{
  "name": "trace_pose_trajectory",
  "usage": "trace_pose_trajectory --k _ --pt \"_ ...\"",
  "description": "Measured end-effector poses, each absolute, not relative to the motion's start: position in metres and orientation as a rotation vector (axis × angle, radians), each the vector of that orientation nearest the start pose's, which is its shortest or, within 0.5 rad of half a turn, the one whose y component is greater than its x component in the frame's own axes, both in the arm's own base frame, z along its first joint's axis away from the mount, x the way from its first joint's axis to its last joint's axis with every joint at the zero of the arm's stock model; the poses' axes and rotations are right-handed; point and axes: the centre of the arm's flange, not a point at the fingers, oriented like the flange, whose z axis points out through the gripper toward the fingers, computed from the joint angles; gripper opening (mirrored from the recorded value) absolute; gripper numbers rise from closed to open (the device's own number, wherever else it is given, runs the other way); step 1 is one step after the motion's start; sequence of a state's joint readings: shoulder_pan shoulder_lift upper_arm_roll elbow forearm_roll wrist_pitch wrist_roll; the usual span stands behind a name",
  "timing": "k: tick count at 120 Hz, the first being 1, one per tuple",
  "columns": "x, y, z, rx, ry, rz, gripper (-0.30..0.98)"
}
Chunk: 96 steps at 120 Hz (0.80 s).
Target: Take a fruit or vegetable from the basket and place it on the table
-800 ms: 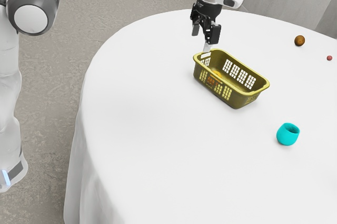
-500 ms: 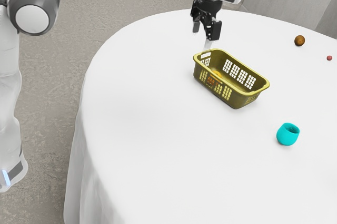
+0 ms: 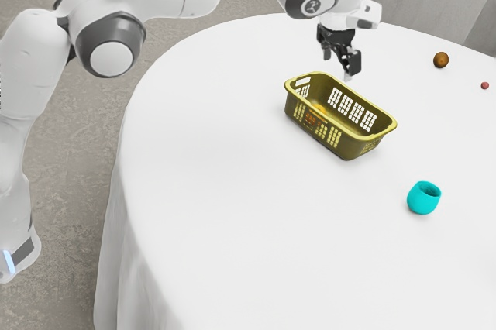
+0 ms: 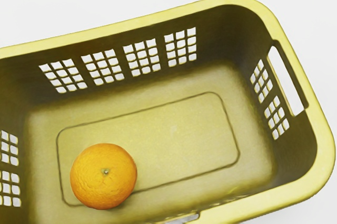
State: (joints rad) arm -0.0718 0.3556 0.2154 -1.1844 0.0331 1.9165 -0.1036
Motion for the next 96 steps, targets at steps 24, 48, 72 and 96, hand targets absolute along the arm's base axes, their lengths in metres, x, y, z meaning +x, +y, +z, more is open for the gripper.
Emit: trace_pose_trajectory --k 24,48,72,96 --pt "0.717 0.081 0.604 -2.901 -0.34 -0.76 0.69" --pt "0.748 0.092 0.604 -2.831 -0.354 -0.887 0.69" --pt "0.775 0.094 0.588 -2.849 -0.379 -0.753 0.69" --pt "0.768 0.109 0.549 -2.936 -0.438 -0.493 0.69"
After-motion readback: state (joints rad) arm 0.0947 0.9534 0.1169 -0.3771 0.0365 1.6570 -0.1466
